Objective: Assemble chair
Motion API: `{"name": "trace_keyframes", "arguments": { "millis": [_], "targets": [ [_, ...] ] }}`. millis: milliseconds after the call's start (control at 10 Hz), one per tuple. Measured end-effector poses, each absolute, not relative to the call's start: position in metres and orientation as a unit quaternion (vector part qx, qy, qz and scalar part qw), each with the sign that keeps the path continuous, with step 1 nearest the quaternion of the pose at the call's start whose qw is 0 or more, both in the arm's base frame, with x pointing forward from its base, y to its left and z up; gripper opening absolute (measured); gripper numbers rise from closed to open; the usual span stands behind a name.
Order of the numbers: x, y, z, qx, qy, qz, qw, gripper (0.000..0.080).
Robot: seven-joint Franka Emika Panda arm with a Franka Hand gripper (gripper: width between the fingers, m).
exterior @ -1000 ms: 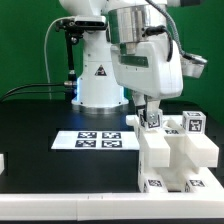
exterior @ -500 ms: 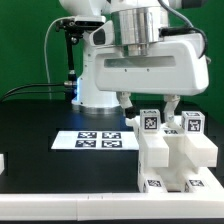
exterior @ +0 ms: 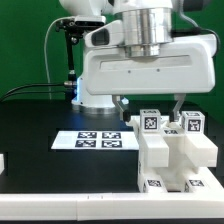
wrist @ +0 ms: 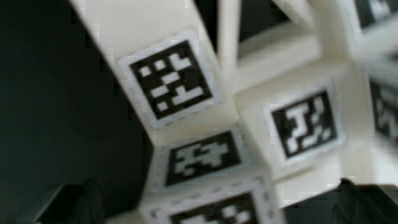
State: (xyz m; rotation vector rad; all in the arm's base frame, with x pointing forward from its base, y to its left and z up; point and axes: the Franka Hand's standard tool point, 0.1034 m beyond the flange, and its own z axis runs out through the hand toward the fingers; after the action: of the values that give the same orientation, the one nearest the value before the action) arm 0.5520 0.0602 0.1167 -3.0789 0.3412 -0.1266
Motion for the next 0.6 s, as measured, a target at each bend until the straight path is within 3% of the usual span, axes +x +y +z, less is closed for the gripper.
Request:
{"name": "trace_keyframes", "arguments": {
  "millis": [100,400,600],
  "targets": [
    [0.5511,0.065,0.1155,-0.994,0.099,-0.04,0.015,0.0649],
    [0.5512,0.0622,0.1155,-0.984,0.174,-0.038,0.02,0.0258],
    [0.5512,0.063,0.1161,-0.964,0.261,-0.034,0.023,0.0262]
  ]
}}
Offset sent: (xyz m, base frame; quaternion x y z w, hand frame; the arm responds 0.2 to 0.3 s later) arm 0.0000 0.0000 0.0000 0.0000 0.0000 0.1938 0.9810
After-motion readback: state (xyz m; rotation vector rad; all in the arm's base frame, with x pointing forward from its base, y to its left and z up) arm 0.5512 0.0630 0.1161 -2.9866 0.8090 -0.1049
